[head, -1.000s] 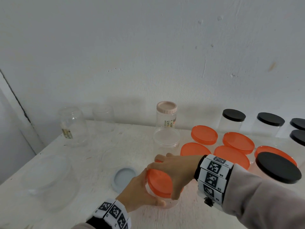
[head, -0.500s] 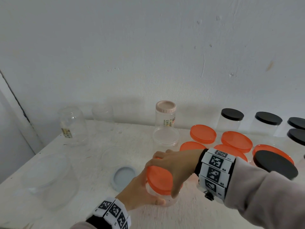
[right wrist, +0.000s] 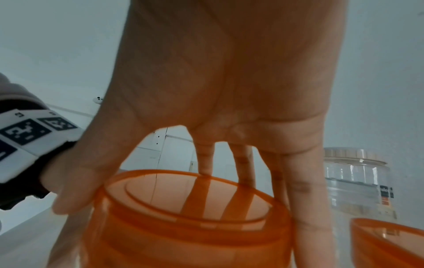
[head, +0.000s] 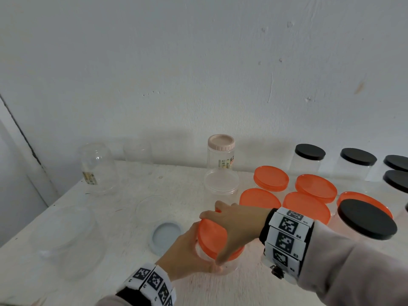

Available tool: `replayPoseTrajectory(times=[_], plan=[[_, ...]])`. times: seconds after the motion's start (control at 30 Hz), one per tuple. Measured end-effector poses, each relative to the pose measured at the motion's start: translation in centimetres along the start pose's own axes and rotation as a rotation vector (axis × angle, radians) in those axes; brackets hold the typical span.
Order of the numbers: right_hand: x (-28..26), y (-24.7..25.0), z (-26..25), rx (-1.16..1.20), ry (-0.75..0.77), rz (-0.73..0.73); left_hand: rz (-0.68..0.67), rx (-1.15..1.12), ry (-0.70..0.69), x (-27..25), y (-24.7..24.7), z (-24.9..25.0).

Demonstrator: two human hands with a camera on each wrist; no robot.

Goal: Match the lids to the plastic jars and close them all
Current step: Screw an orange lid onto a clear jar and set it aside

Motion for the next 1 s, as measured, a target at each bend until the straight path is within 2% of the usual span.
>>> replayPoseTrajectory(times=[0.33,0.47,0.6,0.7,1.0], plan=[[0.4,-0.8,-0.3,0.022,-0.070,0.094,0.009,-0.030,0.010,0.0,-0.1,-0.5],[0.1,-0.3,-0.3,0.009,-0.029,0.077,0.018,-0.006,0.008,0.0,0.0,-0.4],[-0.3,0.2,-0.7,-0.057,0.083,0.071,-0.008,-0.002,-0.008,-0.1,0.0,-0.4],[-0.4,0.3,-0.6,-0.052,0.097,0.067,-0.014,-0.008,-0.009,-0.1,0.0,-0.4],[0.3,-0.7,0.1,0.060,-0.104,0.053,-0.003,-0.031,0.007,0.0,-0.3,-0.5]])
Point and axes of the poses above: each hand's wrist, its own x-axis towards the middle knuckle, its own y-axis out of the back of the hand, z = x × y, the point moved 6 cm from there along x, towards the middle knuckle, and after that the axes turned 13 degrees about -y, right-handed, at the moved point
